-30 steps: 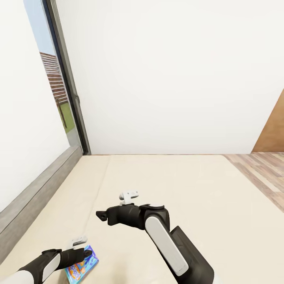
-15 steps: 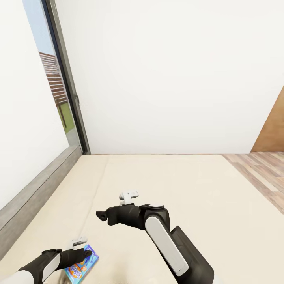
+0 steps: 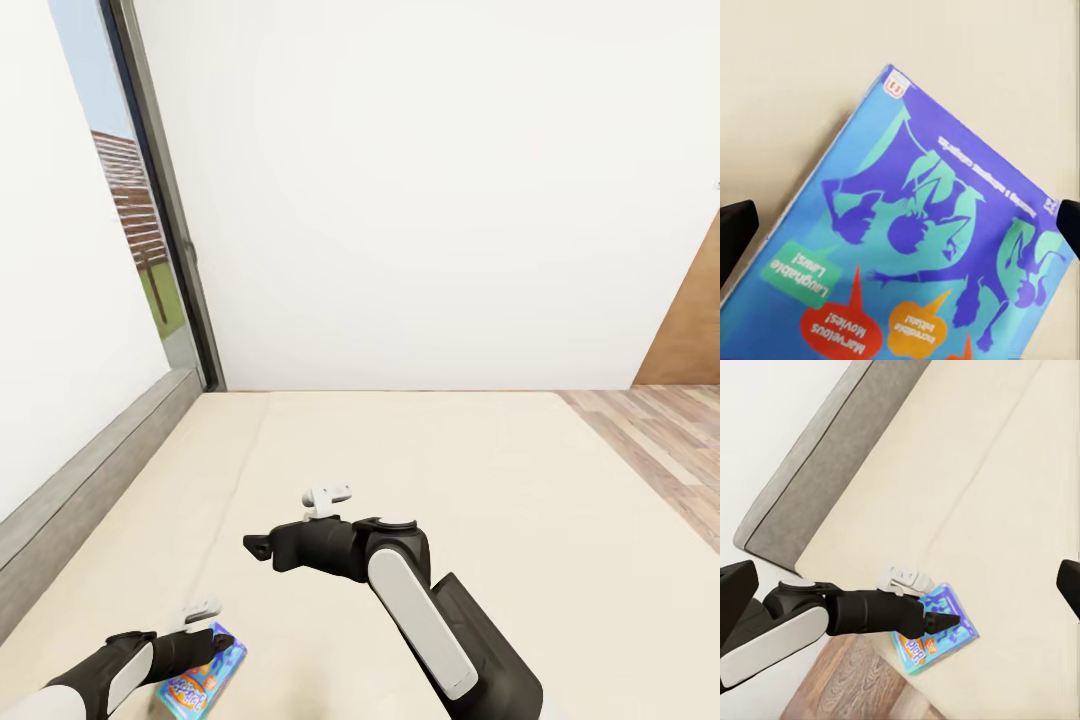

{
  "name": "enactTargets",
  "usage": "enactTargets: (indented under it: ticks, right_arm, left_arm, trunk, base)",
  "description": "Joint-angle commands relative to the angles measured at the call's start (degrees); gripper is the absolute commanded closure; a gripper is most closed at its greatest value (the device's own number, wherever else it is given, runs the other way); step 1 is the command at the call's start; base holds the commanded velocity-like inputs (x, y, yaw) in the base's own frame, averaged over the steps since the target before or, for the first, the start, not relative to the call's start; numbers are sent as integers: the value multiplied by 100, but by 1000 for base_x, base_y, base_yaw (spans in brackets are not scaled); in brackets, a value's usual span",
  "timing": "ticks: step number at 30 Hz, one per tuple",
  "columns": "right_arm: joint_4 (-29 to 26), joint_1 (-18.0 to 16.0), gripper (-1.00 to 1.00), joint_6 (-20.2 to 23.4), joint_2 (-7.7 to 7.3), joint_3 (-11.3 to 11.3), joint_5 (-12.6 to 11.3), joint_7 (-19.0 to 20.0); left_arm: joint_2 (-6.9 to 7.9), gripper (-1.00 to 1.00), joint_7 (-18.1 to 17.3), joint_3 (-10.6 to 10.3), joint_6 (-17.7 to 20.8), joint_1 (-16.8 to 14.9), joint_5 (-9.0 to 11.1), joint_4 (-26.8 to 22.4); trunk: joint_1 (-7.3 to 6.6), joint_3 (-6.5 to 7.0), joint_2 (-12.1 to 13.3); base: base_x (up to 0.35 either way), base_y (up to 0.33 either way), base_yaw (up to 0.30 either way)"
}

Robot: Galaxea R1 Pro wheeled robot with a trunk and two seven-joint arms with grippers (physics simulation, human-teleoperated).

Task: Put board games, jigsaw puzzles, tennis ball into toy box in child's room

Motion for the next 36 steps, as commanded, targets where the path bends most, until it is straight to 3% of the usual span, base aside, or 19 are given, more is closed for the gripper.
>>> enactTargets:
  ticks: [1,36]
  right_arm:
    - [-5,-5,-100,10,1,3,-57,-60]
    - [-5,-5,-100,10,1,3,-56,-60]
  left_arm:
    - [4,-100,-6,-17,34,-2,35,-8]
    - [4,-100,-6,-8,36,1,40,-8]
  trunk:
    - [0,-6,-3]
    - [0,-6,-3]
  base:
    - [0,-31,0]
    - [0,-81,0]
